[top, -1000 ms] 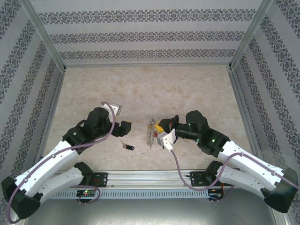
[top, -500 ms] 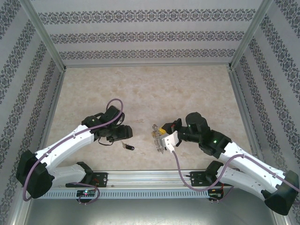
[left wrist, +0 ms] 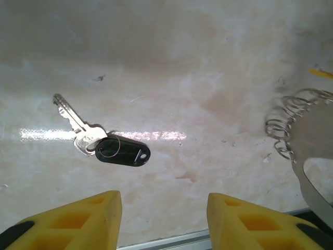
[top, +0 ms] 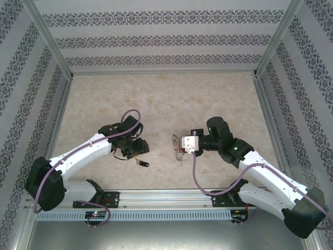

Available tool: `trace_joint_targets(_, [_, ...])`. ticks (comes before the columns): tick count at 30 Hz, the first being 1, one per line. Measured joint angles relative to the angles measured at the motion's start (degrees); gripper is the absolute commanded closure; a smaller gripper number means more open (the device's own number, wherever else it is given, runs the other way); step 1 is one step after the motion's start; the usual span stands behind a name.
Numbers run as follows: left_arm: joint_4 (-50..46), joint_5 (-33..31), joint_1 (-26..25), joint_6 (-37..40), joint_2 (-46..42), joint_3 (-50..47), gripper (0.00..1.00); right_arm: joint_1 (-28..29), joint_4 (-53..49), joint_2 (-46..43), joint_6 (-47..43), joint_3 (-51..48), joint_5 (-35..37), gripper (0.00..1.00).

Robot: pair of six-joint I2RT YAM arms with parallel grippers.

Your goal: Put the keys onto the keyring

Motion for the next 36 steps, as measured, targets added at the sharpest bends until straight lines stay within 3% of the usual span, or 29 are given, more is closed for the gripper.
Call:
trace_joint_targets(7, [-0.6,-0.5,-0.3,-2.7,5.2,1.1,0.5,-1.4,-0.5,0.0,0.4,0.2,-0.7,1.0])
trace_joint_targets(8, [-0.6,-0.7,-0.6,-1.9,6.3,1.2,0.57,-1.4,-0.5,0.0,0.4,0.2,-0.7,1.0])
trace_joint_targets(12, [-2.1,-1.2,-2.1,4.6,12.0,3.6,0.67,-1.4,-0.5,-0.4,0.5,0.2,-0.7,1.0])
trace_joint_targets(21, [-8.0,-4.2,-3.0,16.7,18.7,7.9,0.65,-3.2,-1.4,-4.3,0.5,0.2,-0.7,1.0])
trace_joint_targets(27, [-8.5,-4.3,-4.2,20.1,23.0,7.9,0.66,-3.2,-1.5,-4.5,0.5,0.2,-0.7,1.0])
trace_joint_targets(31, [-9.1,-5.5,-4.7,21.5,23.3,7.9,0.78,-3.2,-1.6,-4.5,0.5,0.2,-0.7,1.0])
trace_joint_targets(36, [-9.0,-7.4,-4.7,22.5,23.3,7.4,0.77,-3.2,-1.7,-4.5,0.6,0.2,-0.7,1.0])
